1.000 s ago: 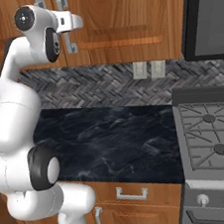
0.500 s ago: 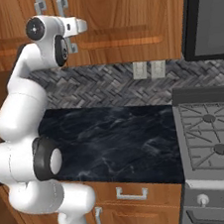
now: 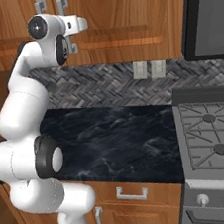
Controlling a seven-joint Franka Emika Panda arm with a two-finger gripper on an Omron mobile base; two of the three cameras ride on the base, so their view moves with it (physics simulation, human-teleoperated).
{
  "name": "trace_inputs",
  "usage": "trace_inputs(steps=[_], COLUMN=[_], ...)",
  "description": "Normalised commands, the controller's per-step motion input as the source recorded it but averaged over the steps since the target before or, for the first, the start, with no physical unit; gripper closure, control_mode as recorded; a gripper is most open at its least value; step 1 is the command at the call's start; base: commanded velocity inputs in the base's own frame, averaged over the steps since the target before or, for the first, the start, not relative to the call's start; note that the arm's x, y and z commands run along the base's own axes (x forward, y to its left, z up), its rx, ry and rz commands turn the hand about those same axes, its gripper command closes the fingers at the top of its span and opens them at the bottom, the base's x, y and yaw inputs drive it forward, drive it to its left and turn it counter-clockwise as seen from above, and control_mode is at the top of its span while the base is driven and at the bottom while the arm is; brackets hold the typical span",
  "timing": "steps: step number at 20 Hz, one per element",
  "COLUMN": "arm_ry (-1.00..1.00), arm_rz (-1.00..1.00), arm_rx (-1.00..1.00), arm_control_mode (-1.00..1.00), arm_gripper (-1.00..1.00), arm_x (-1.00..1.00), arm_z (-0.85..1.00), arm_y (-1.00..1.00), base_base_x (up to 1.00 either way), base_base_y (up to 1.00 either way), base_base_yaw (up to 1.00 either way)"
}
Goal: Open the cabinet and move the ladle to the pot. Then close the cabinet.
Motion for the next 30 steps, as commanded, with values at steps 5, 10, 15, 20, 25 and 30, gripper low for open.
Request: trace_inputs(steps=[5, 10, 15, 20, 25, 30], arm_ry=[0.02, 0.03, 0.0, 0.0, 0.0, 0.01], arm_rz=[0.0, 0.0, 0.0, 0.0, 0.0, 0.0], arm_rx=[0.0, 0.0, 0.0, 0.0, 0.0, -0.02], arm_control_mode=[-1.0, -1.0, -1.0, -1.0, -1.0, -1.0], arm_gripper=[1.0, 1.0, 1.0, 1.0, 1.0, 1.0], arm_x=[0.03, 0.0, -0.17, -0.57, -0.9, -0.96], arm_z=[-0.01, 0.0, 0.0, 0.0, 0.0, 0.04], arm_y=[0.0, 0.0, 0.0, 0.0, -0.18, -0.42], base_base_x=[0.0, 0.0, 0.0, 0.0, 0.0, 0.0], base_base_y=[0.0, 0.0, 0.0, 0.0, 0.0, 0.0], base_base_yaw=[0.0, 0.0, 0.0, 0.0, 0.0, 0.0])
